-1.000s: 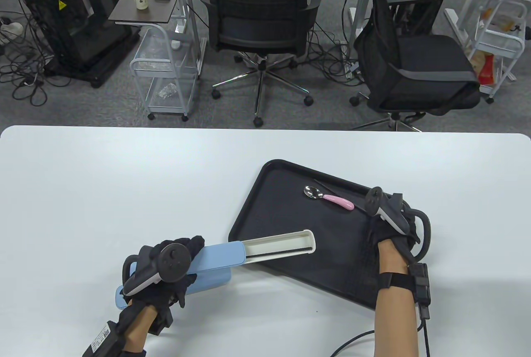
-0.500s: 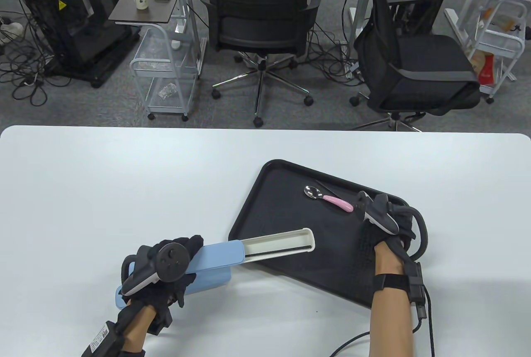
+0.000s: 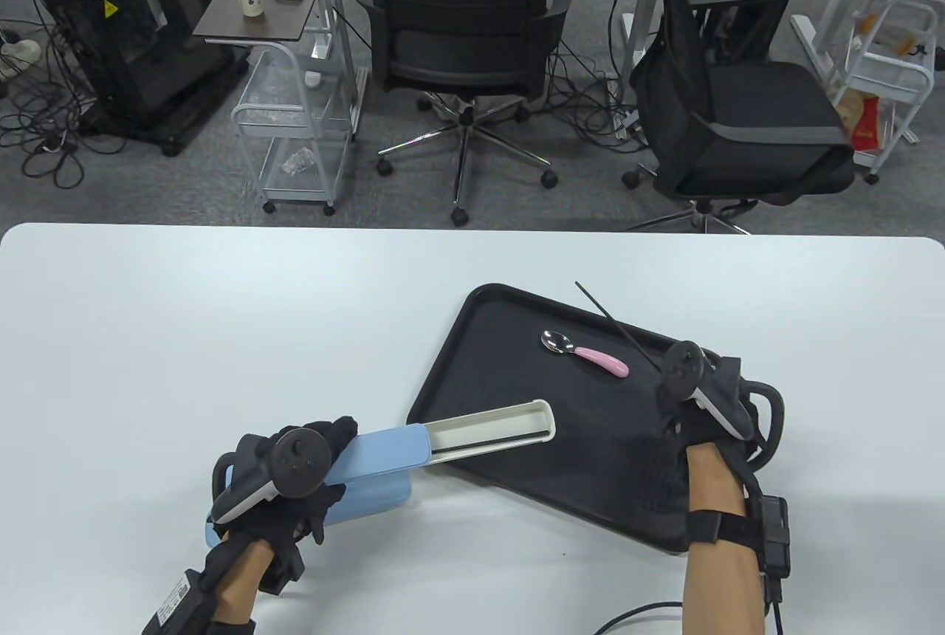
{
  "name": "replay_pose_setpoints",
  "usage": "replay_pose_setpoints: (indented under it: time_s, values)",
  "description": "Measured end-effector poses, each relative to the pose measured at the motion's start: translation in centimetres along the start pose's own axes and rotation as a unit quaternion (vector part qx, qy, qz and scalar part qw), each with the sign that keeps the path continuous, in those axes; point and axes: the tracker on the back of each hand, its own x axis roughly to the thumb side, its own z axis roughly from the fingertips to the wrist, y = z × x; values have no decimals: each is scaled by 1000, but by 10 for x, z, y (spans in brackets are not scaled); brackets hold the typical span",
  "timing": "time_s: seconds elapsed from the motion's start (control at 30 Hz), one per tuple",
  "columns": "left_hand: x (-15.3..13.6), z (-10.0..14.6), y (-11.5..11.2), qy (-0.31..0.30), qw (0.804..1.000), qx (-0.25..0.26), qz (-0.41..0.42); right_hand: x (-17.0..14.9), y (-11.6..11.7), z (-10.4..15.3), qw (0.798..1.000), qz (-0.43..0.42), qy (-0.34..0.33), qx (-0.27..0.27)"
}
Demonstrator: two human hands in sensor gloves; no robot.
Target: Slide to open lunch boxes and place utensils
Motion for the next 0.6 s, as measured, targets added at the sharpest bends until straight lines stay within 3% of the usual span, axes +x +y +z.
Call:
replay_pose_setpoints:
  time_s: [0.2, 0.43, 0.6]
  values:
    - [-1, 0, -1, 5, 1000, -2, -3, 17, -24, 38, 992, -95, -63, -47]
    - [-6, 0, 0, 12, 1000, 0, 3, 40, -25, 73, 979, -137, -124, -81]
    - [-7, 1, 0, 18, 1000, 1, 2, 65, -23, 88, 980, -51, -165, -99]
